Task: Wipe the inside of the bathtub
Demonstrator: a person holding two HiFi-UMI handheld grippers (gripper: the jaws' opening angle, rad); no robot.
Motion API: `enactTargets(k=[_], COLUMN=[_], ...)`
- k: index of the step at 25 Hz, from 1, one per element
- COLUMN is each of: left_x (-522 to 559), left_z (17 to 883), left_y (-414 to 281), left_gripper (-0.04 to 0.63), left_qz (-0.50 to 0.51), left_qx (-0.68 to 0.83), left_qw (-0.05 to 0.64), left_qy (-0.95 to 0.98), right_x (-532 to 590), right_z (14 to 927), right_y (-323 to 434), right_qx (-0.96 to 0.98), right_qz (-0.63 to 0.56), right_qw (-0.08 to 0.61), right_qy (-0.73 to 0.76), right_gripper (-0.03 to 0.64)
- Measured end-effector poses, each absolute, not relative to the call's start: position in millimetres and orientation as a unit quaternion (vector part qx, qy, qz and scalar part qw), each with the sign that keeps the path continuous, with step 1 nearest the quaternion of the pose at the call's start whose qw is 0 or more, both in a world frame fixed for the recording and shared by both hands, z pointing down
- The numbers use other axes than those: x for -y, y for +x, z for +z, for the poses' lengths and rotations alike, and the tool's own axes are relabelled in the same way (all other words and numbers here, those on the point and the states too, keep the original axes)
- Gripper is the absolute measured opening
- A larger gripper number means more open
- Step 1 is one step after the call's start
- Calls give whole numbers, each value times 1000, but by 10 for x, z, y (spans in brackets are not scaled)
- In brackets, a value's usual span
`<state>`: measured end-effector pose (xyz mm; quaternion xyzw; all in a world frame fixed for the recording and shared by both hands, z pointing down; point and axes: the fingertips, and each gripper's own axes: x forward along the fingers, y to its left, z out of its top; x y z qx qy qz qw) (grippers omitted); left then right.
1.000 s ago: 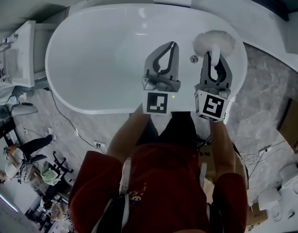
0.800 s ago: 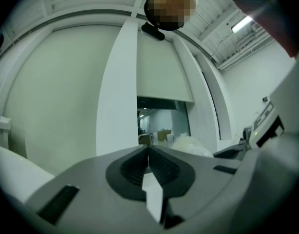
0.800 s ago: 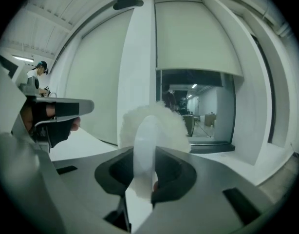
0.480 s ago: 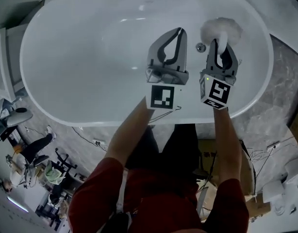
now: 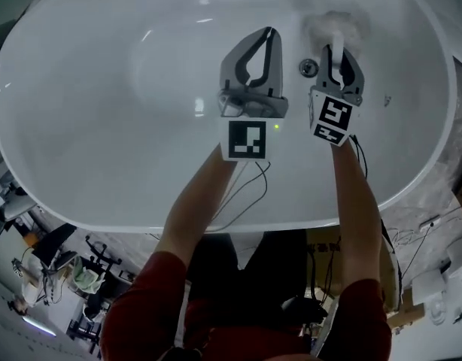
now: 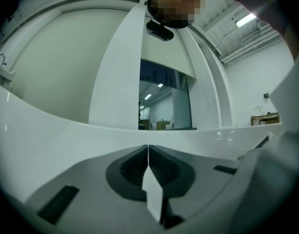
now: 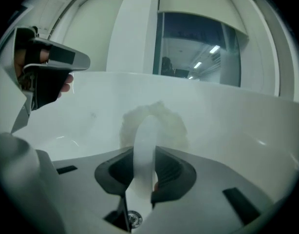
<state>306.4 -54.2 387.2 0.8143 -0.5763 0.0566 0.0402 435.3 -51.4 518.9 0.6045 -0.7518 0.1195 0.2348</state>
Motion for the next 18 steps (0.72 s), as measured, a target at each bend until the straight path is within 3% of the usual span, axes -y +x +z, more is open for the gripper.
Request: enactTargets(k=[9, 18], left_x=[697, 945], left_z=[4870, 5465], left_y=[3029, 2953], left_gripper=[15, 15], left_qz=[91, 85], left_qx=[573, 577], left_qw=[57, 69], left_qy=[812, 810], right_x=[895, 1158], right_z=[6432, 6946], right_y=[4387, 4288], right_qx=[739, 734], right_qz=[144, 139], right_qw=[257, 241], right_qy=[606, 620], right_gripper=[94, 95])
